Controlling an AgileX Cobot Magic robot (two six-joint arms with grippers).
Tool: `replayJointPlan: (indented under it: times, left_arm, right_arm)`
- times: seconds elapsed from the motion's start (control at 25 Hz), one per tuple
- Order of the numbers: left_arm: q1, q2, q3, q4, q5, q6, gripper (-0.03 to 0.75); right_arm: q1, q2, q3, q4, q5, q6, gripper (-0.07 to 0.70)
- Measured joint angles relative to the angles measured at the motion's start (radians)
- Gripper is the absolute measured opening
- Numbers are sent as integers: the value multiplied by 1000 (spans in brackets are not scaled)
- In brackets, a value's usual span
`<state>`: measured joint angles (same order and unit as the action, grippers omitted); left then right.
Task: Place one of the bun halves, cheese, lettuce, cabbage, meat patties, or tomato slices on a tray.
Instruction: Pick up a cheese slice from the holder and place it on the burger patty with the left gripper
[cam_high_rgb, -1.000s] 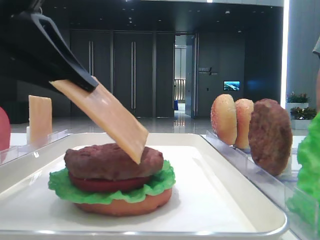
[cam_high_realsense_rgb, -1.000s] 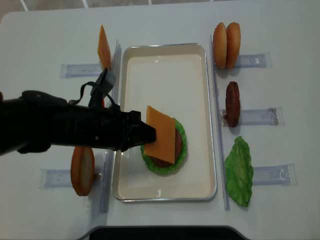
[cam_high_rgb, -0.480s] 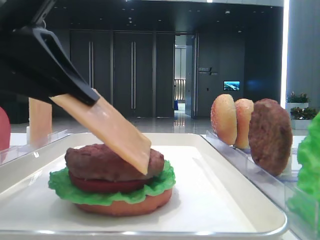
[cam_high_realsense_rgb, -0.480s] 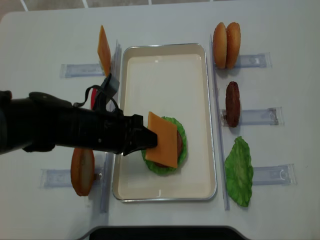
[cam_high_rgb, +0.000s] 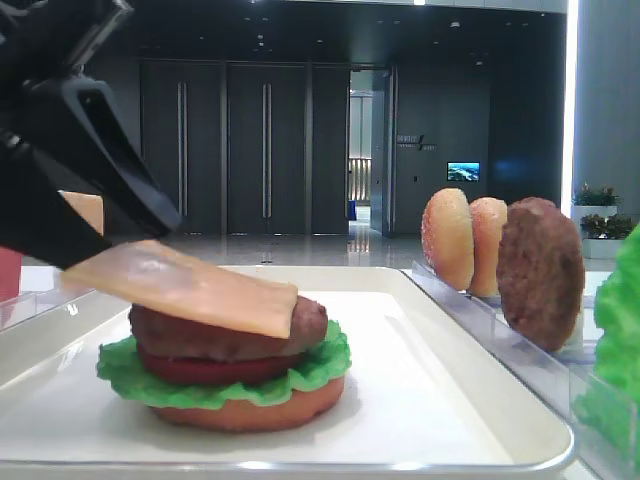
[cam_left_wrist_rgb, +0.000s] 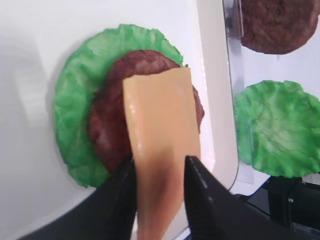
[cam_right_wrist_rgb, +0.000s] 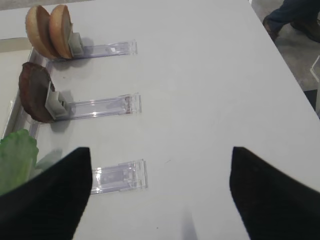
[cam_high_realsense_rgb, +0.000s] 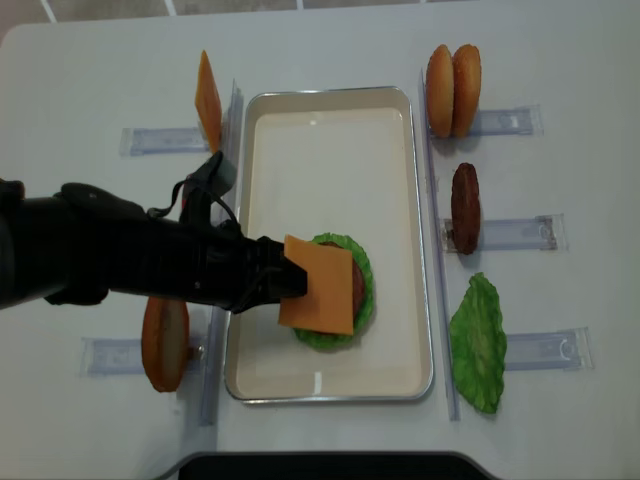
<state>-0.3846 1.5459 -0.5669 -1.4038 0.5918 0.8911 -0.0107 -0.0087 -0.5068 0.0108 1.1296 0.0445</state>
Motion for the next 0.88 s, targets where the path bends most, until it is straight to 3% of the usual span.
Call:
replayJointPlan:
  times: [0.24, 0.32, 0.68, 0.8, 0.88]
  left_arm:
    - [0, 0, 0, 38, -68, 3, 566]
    - [0, 0, 0, 48, -91, 3, 631]
    - [0, -15, -101, 162, -104, -15, 677]
    - [10, -49, -156, 279, -83, -115, 677]
    - [39, -78, -193, 383, -35, -202, 677]
  right_arm:
    - [0, 0, 0, 0, 0, 0, 539]
    - [0, 0, 0, 0, 0, 0, 539]
    - [0, 0, 0, 0, 0, 0, 539]
    - [0, 0, 0, 0, 0, 0, 539]
    - [0, 0, 0, 0, 0, 0, 539]
